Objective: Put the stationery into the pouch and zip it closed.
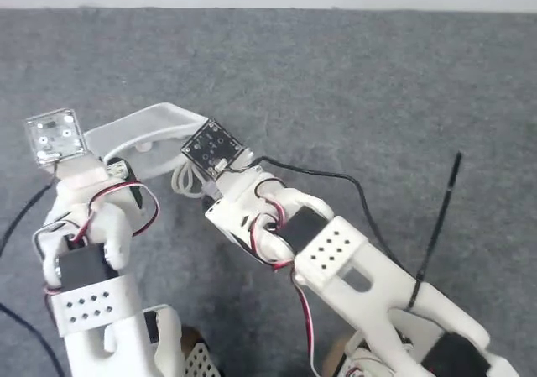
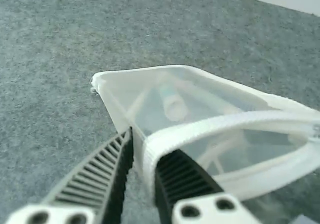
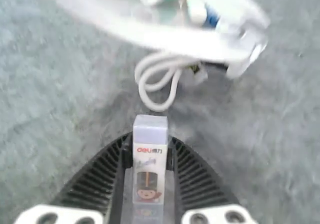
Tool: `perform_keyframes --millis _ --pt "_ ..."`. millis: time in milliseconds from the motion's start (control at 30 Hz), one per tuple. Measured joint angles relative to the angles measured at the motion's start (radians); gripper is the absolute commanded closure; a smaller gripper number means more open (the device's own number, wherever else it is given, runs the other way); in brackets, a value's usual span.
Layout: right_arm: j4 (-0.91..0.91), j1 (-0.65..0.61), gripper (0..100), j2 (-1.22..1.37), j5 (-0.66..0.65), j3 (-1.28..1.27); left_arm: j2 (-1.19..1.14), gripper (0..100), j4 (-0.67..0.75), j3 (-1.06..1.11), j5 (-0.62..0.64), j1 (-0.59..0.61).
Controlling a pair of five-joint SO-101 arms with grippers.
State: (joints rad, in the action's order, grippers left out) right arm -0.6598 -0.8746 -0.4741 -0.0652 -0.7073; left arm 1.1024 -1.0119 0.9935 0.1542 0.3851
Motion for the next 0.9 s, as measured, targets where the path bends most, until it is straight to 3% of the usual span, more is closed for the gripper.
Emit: perform_keyframes --millis 300,533,900 --pt "0.005 -0.006 99.3 -0.107 0.112 0.0 0.0 97 -0.015 0.0 0.0 0.0" --pt "0.014 -0.008 99.3 -0.242 0.129 -0.069 0.0 97 -0.015 0.0 0.0 -0.041" --pt "0.302 -0.02 99.3 -0.562 0.13 -0.345 0.0 97 -0.034 0.0 -0.032 -0.115"
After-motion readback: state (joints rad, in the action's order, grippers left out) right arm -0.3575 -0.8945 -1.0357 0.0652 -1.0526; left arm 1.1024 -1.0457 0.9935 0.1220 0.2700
